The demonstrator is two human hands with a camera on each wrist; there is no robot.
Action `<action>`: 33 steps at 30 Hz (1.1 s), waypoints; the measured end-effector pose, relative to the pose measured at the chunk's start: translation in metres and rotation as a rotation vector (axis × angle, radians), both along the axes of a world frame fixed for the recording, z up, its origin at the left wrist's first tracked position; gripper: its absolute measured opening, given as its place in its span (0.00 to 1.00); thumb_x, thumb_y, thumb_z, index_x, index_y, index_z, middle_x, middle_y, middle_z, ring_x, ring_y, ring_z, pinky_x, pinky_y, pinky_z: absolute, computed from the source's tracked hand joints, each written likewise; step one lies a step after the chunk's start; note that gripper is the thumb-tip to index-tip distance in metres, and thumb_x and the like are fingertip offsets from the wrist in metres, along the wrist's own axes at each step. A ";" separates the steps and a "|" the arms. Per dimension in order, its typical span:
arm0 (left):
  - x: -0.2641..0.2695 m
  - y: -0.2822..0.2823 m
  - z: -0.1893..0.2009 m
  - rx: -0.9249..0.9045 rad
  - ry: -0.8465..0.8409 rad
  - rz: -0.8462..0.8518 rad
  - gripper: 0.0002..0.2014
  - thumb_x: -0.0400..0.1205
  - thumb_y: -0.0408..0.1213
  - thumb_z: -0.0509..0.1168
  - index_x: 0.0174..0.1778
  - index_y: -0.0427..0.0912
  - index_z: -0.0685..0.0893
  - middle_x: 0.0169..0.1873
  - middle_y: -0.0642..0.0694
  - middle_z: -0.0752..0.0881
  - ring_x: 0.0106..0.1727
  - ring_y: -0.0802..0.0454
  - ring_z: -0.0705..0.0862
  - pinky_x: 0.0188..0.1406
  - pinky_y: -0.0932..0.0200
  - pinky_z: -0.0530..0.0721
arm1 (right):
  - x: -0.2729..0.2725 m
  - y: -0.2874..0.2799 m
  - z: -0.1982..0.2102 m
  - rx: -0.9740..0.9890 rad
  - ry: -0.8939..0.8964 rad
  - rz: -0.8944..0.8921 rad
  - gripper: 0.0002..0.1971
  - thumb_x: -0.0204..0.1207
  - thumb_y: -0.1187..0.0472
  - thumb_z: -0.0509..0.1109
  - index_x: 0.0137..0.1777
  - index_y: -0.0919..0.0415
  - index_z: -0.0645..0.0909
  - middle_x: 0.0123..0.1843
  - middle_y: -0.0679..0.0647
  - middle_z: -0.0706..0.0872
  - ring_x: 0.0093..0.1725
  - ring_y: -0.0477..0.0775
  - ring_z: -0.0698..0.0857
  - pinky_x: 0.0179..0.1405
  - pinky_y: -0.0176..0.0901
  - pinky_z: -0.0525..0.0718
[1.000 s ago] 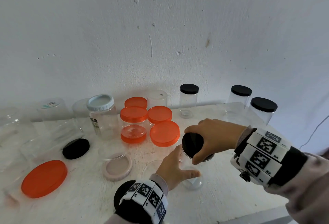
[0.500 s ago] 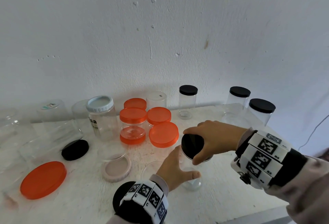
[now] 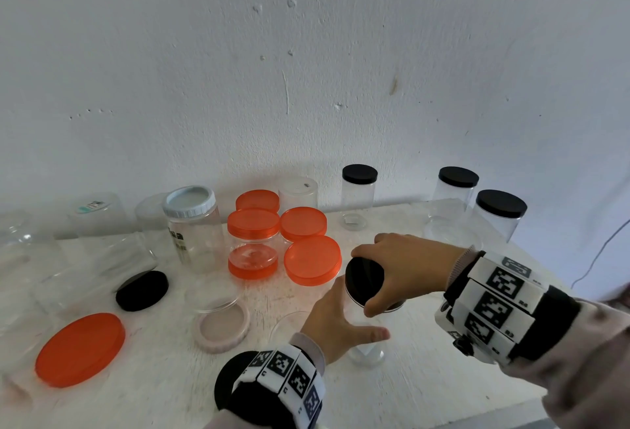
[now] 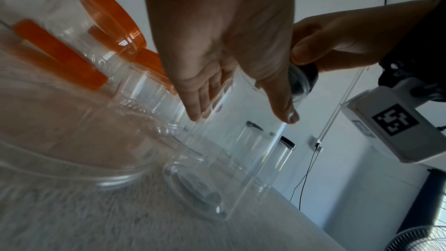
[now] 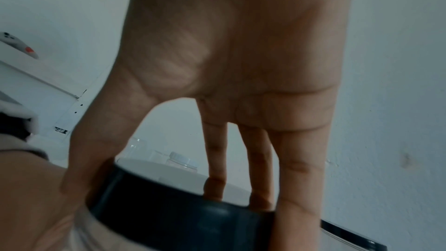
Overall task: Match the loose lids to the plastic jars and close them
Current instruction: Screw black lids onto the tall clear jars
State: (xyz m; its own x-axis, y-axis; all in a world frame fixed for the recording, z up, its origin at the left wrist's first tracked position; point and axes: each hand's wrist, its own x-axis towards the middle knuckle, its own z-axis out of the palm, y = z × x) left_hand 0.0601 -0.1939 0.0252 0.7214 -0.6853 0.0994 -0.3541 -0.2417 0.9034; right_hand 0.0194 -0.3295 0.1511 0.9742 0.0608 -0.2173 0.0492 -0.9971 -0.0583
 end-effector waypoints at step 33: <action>0.000 0.003 0.002 0.024 0.018 -0.005 0.45 0.64 0.53 0.80 0.74 0.59 0.64 0.65 0.60 0.77 0.66 0.60 0.75 0.64 0.65 0.72 | 0.002 -0.003 0.005 0.041 0.037 -0.022 0.41 0.58 0.32 0.77 0.71 0.45 0.73 0.55 0.42 0.76 0.56 0.46 0.76 0.45 0.35 0.75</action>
State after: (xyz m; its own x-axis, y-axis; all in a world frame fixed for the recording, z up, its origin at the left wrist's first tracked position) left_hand 0.0599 -0.1913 0.0268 0.7194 -0.6910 0.0700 -0.3396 -0.2620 0.9034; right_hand 0.0218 -0.3327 0.1563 0.9666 0.0492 -0.2514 0.0246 -0.9947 -0.1001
